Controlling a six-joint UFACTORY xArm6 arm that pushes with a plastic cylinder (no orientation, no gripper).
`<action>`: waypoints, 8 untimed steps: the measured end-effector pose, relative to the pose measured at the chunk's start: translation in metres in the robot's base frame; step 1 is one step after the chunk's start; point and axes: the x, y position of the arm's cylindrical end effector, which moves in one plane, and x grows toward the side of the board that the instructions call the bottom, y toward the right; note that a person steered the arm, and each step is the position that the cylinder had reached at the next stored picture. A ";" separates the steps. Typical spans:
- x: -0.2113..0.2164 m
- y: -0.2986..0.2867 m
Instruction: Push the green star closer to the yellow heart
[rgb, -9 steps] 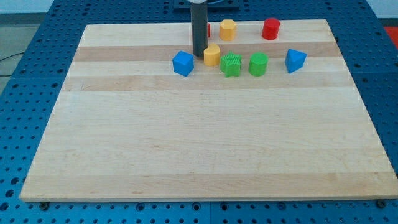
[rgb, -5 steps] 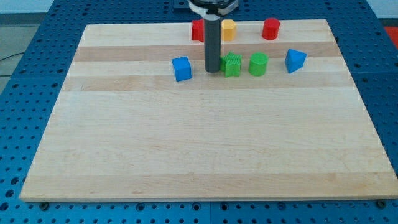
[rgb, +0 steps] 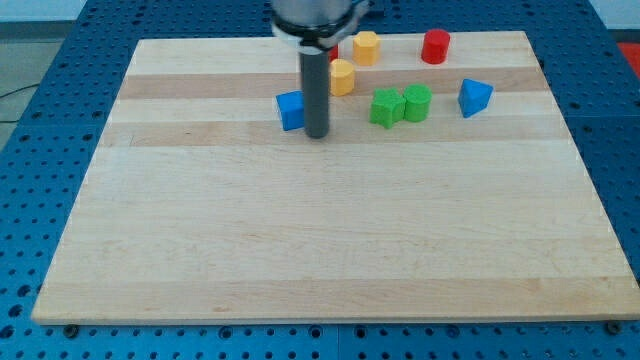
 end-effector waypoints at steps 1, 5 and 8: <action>-0.012 -0.030; 0.045 0.138; -0.026 0.157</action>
